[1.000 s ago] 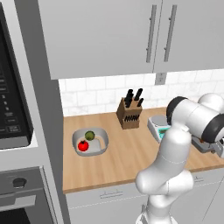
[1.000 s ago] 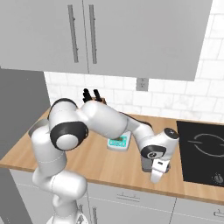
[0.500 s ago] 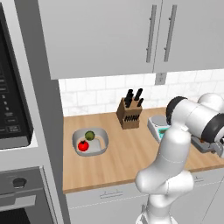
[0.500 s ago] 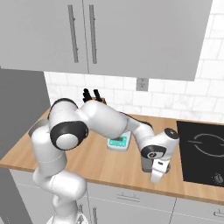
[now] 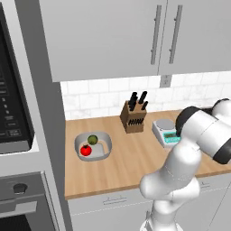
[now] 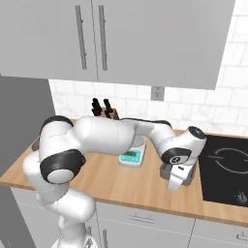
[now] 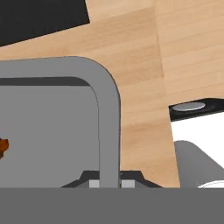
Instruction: Take the meat container that has the chicken drumstick and place it on the second highest rack of the freezer. Then take the vegetable container that has the lime and tomato and place it on the highest rack of the freezer.
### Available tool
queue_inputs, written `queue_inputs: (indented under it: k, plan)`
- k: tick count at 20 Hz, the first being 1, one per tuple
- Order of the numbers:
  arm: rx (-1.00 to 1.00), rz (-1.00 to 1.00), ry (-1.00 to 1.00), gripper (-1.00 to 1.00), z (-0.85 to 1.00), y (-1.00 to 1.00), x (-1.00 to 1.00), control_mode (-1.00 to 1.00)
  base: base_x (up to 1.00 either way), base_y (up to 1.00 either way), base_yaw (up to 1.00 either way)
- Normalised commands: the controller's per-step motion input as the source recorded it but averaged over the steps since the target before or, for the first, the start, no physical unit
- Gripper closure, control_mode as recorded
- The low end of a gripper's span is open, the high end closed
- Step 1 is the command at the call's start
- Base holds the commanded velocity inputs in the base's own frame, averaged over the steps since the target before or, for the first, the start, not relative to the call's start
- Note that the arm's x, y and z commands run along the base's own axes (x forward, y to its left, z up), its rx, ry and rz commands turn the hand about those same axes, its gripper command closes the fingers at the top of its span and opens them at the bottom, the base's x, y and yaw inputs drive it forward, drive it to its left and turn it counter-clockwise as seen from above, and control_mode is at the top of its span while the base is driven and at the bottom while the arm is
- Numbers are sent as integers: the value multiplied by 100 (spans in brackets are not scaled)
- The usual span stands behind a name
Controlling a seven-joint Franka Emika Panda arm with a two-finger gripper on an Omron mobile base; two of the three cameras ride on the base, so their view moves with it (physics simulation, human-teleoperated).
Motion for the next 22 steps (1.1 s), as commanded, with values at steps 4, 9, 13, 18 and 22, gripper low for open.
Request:
queue_inputs:
  k: [4, 9, 13, 18, 22]
  plan:
    - [0, -8, -3, 100, 84, 15, -45, -100, 0, 0, 0]
    - [0, -8, -12, 100, 78, 53, -43, -100, 0, 0, 0]
    - [-2, -3, -6, 100, 69, 83, -34, -100, 0, 0, 0]
    - [-4, -2, -3, 100, 64, 97, -40, -100, 0, 0, 0]
    - [-5, -1, -7, 100, 69, 94, -32, -100, 0, 0, 0]
